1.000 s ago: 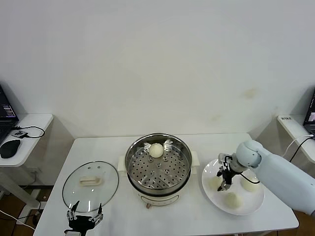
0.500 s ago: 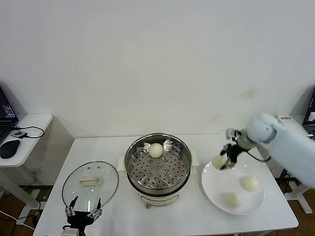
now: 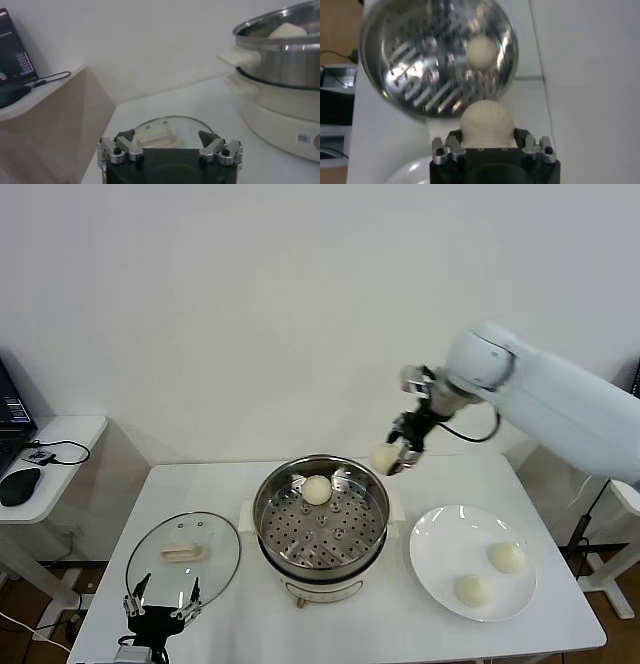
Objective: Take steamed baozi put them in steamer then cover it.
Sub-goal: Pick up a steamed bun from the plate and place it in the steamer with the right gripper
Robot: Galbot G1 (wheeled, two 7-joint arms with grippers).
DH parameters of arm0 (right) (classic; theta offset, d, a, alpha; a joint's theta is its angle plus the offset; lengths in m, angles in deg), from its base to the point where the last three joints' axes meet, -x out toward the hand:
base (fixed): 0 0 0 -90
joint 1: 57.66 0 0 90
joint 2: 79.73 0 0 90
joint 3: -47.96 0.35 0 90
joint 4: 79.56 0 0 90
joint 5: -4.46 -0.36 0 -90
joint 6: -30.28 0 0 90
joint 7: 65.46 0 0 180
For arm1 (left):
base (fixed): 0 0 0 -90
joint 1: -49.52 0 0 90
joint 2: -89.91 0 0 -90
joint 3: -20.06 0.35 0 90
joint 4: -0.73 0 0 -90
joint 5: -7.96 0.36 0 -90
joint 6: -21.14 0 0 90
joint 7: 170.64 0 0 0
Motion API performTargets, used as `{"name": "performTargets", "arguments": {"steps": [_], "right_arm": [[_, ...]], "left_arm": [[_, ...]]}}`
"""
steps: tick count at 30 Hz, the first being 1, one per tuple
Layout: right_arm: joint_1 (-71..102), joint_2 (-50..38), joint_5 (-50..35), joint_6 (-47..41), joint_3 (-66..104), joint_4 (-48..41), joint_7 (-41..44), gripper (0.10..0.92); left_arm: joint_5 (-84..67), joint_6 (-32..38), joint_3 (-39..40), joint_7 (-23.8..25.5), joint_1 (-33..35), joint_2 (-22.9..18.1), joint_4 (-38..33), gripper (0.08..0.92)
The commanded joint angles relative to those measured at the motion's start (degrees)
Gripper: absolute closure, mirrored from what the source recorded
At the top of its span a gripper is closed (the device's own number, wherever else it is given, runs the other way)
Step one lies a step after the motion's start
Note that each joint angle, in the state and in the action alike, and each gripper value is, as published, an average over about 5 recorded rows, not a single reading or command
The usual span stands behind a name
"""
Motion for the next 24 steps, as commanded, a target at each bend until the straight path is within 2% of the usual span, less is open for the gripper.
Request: {"name": "performTargets", "arguments": {"steps": [1,6,10,24], "right_arm": [[-5.17,15.36,-4.11,-1.24,-5.02,-6.12,0.32,0.389],[-2.46,22.14,-3.07,-0.98,-6.39,-11.68,0.33,0.389],[-0.41,25.43,-2.84,-1.03,-8.39,-12.65,0.19,0.389],[5.96,29.1,0.49,-1.21,-11.41,-14.44,-0.71,0.389]], "left_arm": [[-0.12,-0.04,-0.14,-0.07,0.42,-0.5,-2.86,0.177],[-0.9,-0.42,-0.6,-0.44,0.54,-0.66,-3.99,0.177],[-1.32,-0.7,-0.59,-0.42,0.48,-0.86,-4.82,0.177],[-1.72,-0.78,-0.56,-0.38,0.7,-0.63,-5.09,0.177]]}}
